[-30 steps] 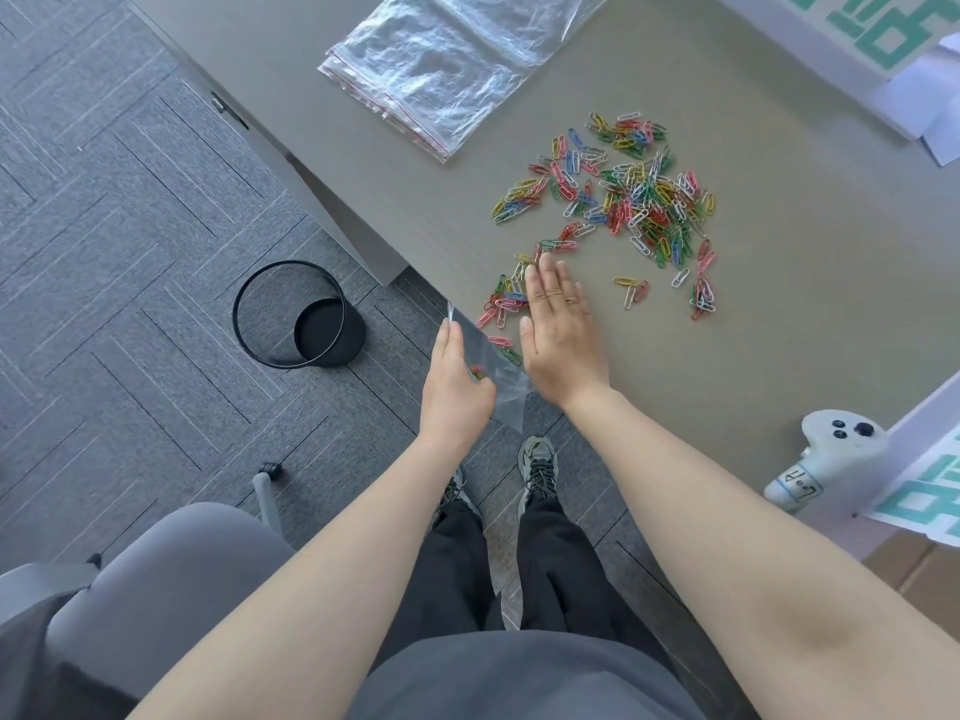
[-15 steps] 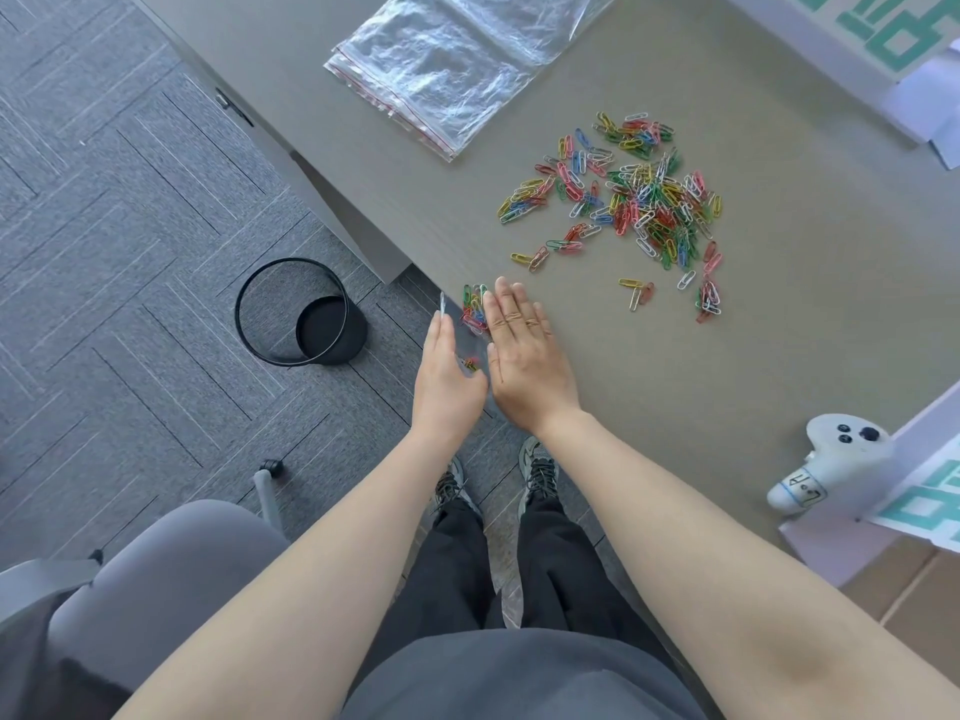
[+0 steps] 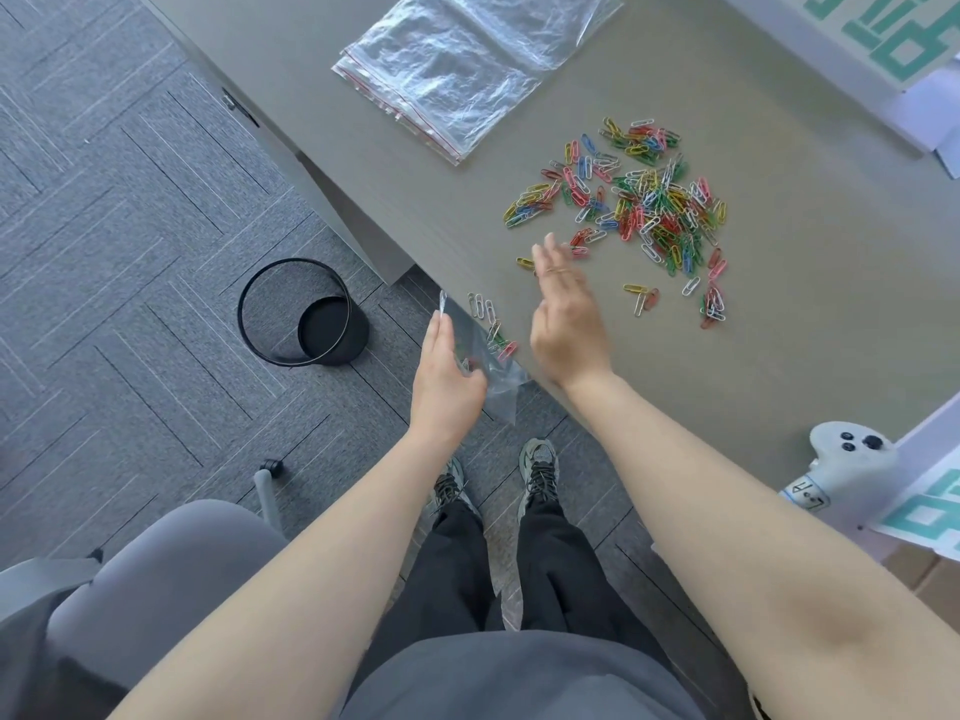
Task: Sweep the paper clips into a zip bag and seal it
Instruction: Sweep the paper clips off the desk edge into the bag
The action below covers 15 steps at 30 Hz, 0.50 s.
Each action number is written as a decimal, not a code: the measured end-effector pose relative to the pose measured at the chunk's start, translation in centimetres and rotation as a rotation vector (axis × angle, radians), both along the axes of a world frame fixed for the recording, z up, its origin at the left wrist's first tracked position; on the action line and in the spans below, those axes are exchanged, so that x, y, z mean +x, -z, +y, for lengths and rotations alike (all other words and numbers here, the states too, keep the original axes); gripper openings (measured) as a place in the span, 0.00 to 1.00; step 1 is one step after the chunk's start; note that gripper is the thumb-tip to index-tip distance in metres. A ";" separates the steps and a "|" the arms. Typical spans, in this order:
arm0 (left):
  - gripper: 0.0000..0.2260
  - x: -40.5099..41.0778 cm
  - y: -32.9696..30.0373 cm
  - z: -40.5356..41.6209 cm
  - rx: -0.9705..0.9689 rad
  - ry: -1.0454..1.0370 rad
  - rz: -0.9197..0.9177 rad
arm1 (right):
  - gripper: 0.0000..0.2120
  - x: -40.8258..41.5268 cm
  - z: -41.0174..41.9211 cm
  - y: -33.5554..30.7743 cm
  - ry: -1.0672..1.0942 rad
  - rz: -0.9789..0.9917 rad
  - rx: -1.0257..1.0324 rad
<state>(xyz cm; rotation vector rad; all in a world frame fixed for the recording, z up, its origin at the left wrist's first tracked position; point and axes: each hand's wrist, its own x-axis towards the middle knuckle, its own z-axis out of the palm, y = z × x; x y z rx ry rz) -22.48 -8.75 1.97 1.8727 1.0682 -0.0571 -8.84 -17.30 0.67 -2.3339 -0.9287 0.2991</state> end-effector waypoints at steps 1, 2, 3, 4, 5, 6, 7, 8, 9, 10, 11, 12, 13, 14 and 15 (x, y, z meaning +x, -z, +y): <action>0.34 0.0 0.0 0.0 -0.010 0.000 0.000 | 0.28 0.8 -0.1 0.0 0.019 -0.017 -0.050; 0.34 0.0 0.0 0.0 -0.016 -0.003 0.000 | 0.29 1.5 -0.2 0.0 0.025 -0.039 -0.106; 0.34 0.0 -0.1 0.0 -0.019 -0.007 -0.001 | 0.29 2.1 -0.3 0.1 0.025 -0.061 -0.161; 0.34 0.1 -0.1 -0.1 -0.021 -0.009 -0.001 | 0.29 2.6 -0.4 0.2 0.021 -0.076 -0.212; 0.34 0.1 -0.1 -0.1 -0.023 -0.009 -0.001 | 0.29 3.1 -0.5 0.4 0.017 -0.078 -0.257; 0.34 0.1 -0.2 -0.2 -0.025 -0.009 -0.002 | 0.30 3.4 -0.6 0.5 0.016 -0.074 -0.291; 0.34 0.1 -0.2 -0.2 -0.029 -0.010 -0.004 | 0.30 3.7 -0.7 0.6 0.014 -0.067 -0.314; 0.34 0.2 -0.2 -0.3 -0.032 -0.012 -0.004 | 0.30 3.7 -0.7 0.7 0.006 -0.064 -0.328; 0.34 0.2 -0.1 -0.3 -0.033 -0.014 -0.005 | 0.30 3.6 -0.7 0.9 -0.009 -0.065 -0.330; 0.34 0.2 -0.1 -0.3 -0.031 -0.015 -0.005 | 0.30 3.3 -0.6 1.0 -0.030 -0.064 -0.321; 0.34 0.2 0.0 -0.3 -0.028 -0.015 -0.006 | 0.30 2.9 -0.5 1.1 -0.052 -0.062 -0.306; 0.34 0.2 0.0 -0.4 -0.023 -0.014 -0.007 | 0.30 2.5 -0.4 1.1 -0.074 -0.060 -0.290; 0.34 0.2 0.0 -0.4 -0.016 -0.013 -0.007 | 0.29 2.0 -0.2 1.2 -0.092 -0.059 -0.278; 0.34 0.2 0.0 -0.3 -0.010 -0.013 -0.009 | 0.29 1.5 -0.1 1.3 -0.106 -0.058 -0.269; 0.34 0.2 0.1 -0.3 -0.007 -0.013 -0.010 | 0.29 1.0 0.0 1.4 -0.119 -0.058 -0.263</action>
